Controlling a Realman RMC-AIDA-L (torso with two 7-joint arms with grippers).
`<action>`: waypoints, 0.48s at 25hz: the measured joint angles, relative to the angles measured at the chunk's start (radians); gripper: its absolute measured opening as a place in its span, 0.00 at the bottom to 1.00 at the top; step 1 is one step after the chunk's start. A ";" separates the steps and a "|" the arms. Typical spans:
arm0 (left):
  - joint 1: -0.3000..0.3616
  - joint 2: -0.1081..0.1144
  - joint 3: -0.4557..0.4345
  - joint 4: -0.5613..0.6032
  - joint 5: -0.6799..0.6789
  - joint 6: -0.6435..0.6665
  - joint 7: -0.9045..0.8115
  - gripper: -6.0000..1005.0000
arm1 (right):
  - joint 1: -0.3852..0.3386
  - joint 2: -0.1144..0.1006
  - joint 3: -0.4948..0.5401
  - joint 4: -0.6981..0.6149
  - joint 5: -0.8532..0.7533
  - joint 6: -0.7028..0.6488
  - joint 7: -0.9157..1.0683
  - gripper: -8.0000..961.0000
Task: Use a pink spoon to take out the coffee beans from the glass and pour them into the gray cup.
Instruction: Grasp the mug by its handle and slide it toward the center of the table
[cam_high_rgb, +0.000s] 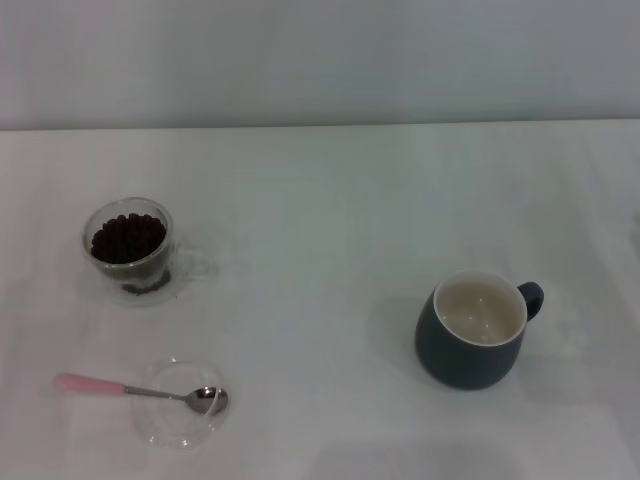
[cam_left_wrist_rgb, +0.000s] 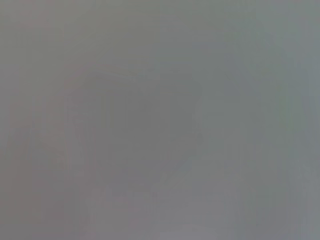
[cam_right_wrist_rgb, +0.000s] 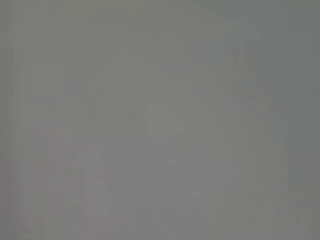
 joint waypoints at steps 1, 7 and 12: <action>-0.001 0.000 0.000 -0.003 0.001 0.000 -0.012 0.75 | 0.000 0.000 0.000 -0.001 0.000 0.003 0.000 0.71; -0.005 0.001 -0.003 -0.023 -0.003 -0.024 -0.062 0.89 | 0.000 -0.001 -0.005 -0.012 0.000 0.021 -0.001 0.71; -0.005 0.000 -0.008 -0.034 -0.004 -0.021 -0.064 0.89 | 0.000 -0.001 -0.006 -0.019 -0.001 0.064 -0.001 0.71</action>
